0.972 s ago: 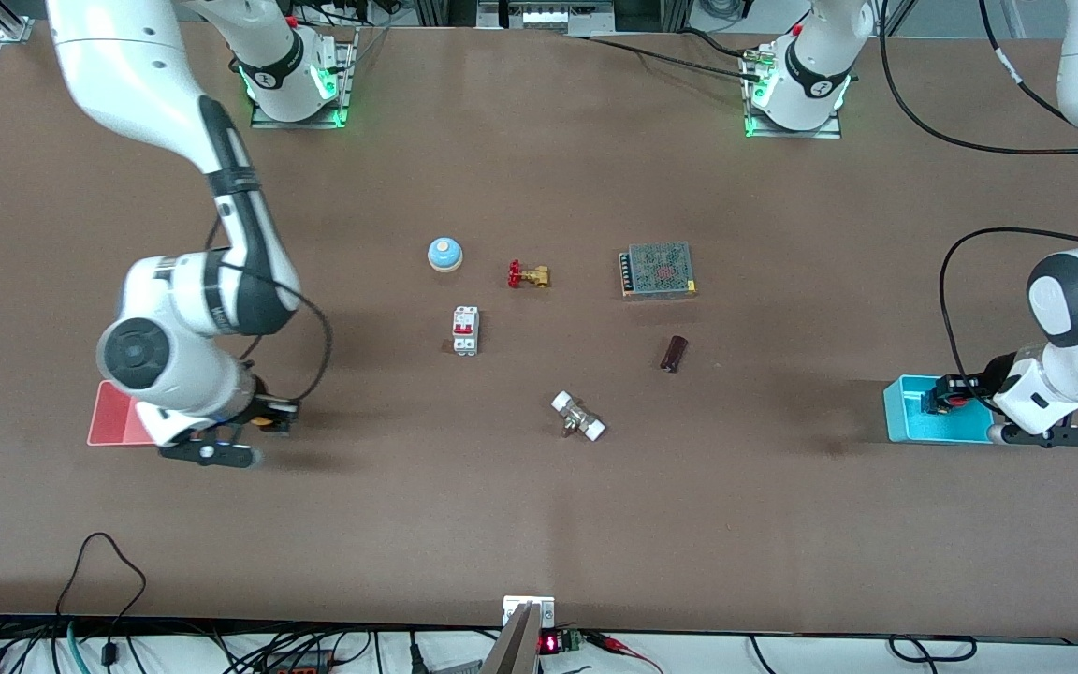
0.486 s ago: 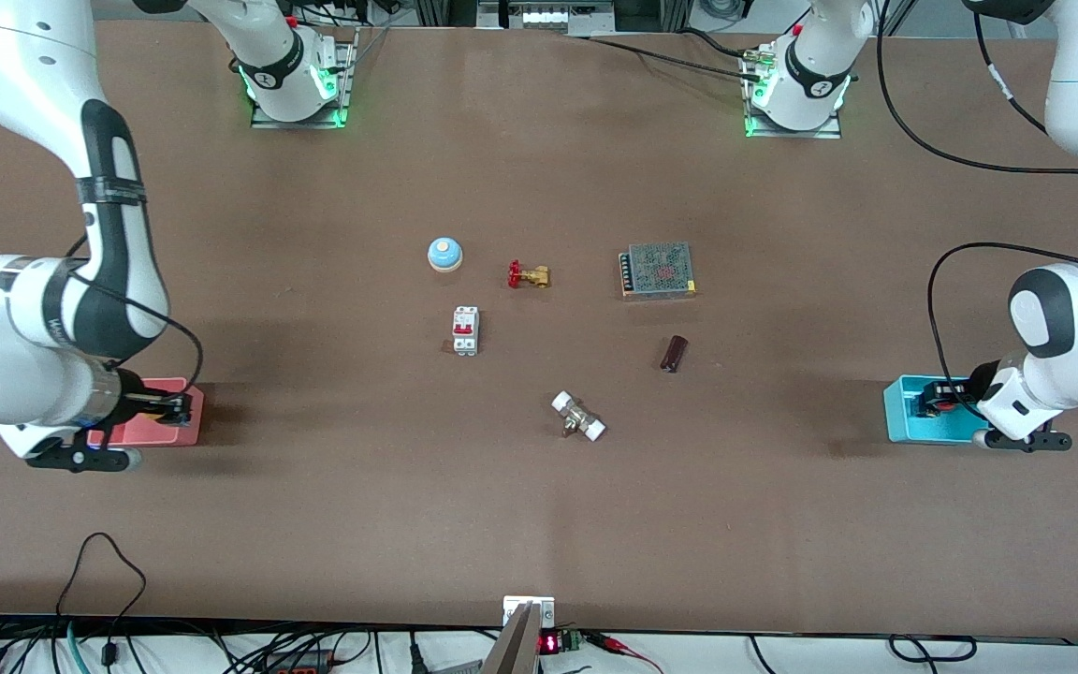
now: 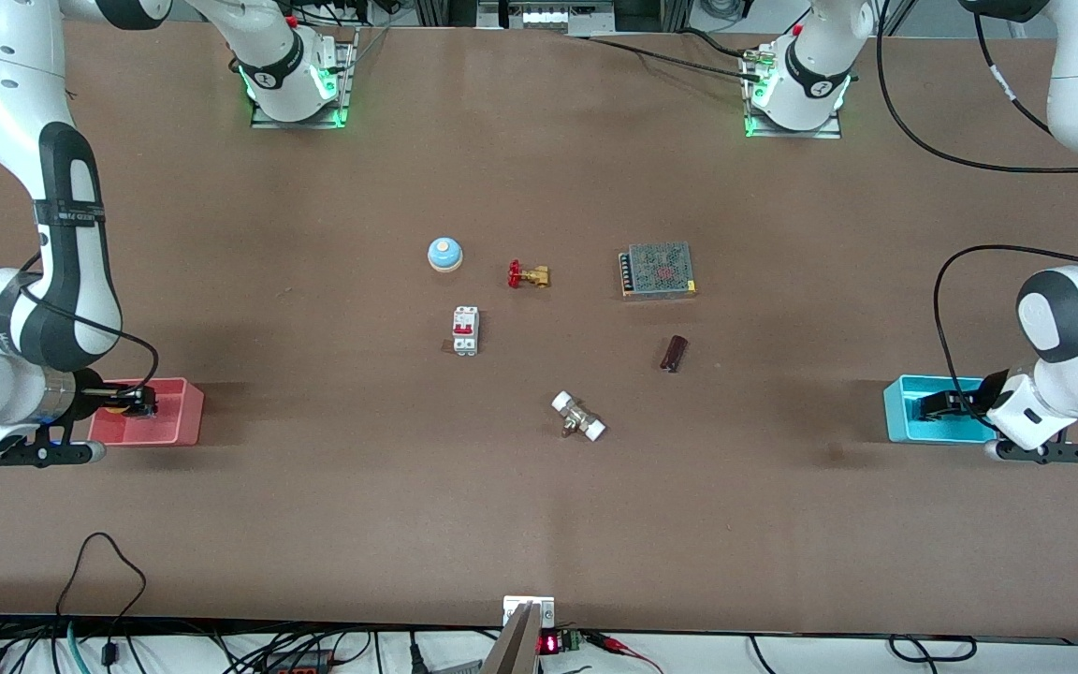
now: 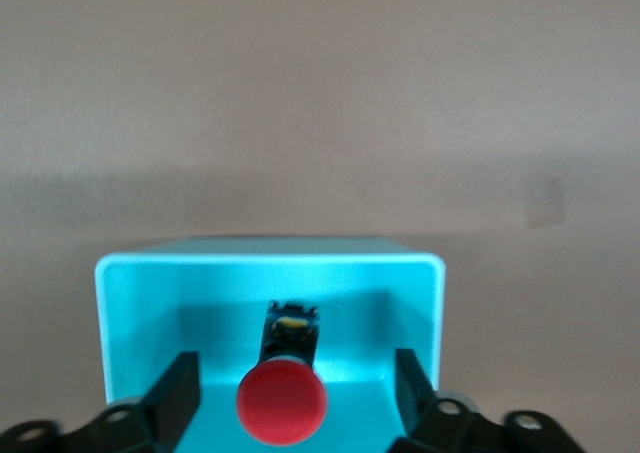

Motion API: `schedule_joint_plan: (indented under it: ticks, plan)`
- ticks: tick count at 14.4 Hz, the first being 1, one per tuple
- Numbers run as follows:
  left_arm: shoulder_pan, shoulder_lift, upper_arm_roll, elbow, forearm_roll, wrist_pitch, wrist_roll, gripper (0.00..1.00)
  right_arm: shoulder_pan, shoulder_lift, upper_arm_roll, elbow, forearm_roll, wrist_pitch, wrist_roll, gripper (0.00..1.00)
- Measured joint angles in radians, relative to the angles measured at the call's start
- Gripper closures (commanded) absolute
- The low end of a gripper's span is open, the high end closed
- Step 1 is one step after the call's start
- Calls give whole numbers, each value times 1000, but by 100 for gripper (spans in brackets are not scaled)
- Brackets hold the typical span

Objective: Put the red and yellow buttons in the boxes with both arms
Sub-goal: 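Open the left gripper to release the red button and lift away, then lower the yellow button into the pink box and open the right gripper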

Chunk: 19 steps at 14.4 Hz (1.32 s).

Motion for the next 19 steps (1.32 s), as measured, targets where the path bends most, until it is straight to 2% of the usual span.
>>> schedule_joint_plan:
  ticks: [4,8,15,16,17,18,19]
  plan:
    - [-57,-48,-2,23,0,-36,-37,0,-13,36,0,0,0,41,-23,71]
    - [-132,-137,-4,24,37,-138,-140,0,-15,69,1,0,0,84,-35,70]
    - [-165,-365,-21,13,46,-339,-173,0,-15,115,5,0,0,144,-35,69]
    - [-165,-399,-24,-2,46,-349,-175,0,-15,121,5,0,0,151,-35,65]
    - [-165,-434,-26,-22,46,-354,-177,0,-15,124,5,0,0,154,-35,54]
    - [-165,-468,-28,-45,46,-357,-181,0,-15,126,5,0,0,154,-35,31]
    - [-165,-499,-30,-65,46,-364,-183,0,-16,127,5,0,0,154,-35,0]
